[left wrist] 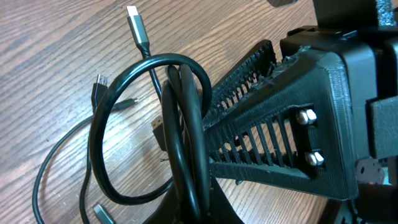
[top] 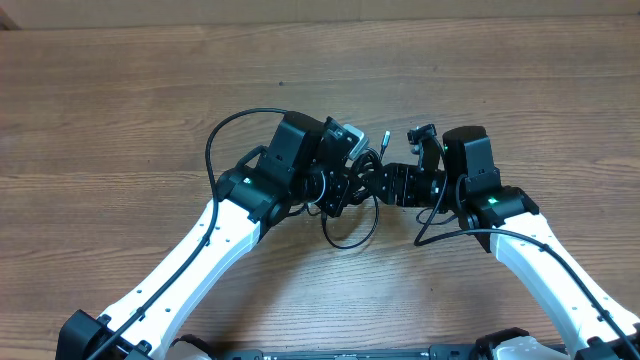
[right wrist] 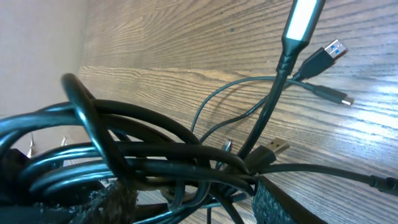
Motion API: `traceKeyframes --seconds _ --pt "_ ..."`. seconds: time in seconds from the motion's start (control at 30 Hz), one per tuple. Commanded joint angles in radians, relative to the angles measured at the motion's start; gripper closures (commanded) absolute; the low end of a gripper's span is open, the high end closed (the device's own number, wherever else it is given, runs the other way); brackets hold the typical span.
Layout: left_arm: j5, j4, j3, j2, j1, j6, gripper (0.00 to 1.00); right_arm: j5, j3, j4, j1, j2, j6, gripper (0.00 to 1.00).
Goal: Untangle cables
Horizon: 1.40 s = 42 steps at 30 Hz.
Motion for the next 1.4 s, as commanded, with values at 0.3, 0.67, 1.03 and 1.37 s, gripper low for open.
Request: traceKeyframes --seconds 0.3,0.67,1.03,1.37 --pt "0.008 0.008 0.014 -0.007 -0.005 -0.119 0.96 -0.024 0.017 0.054 0.004 -0.008 0.000 0.56" --pt "-0.163 -0.010 0.014 -0.007 -0.005 -0.196 0.96 -0.031 0.026 0.081 0.004 -0.108 0.002 0.64" --pt "-0.099 0.009 0.014 -0.007 -0.005 -0.193 0.96 -0.023 0.026 0.138 0.004 -0.130 -0.006 0.66" --pt "0.077 0.063 0.014 -0.007 -0.005 -0.079 0.96 0.048 0.025 0.128 0.004 -0.129 -0.009 0.65"
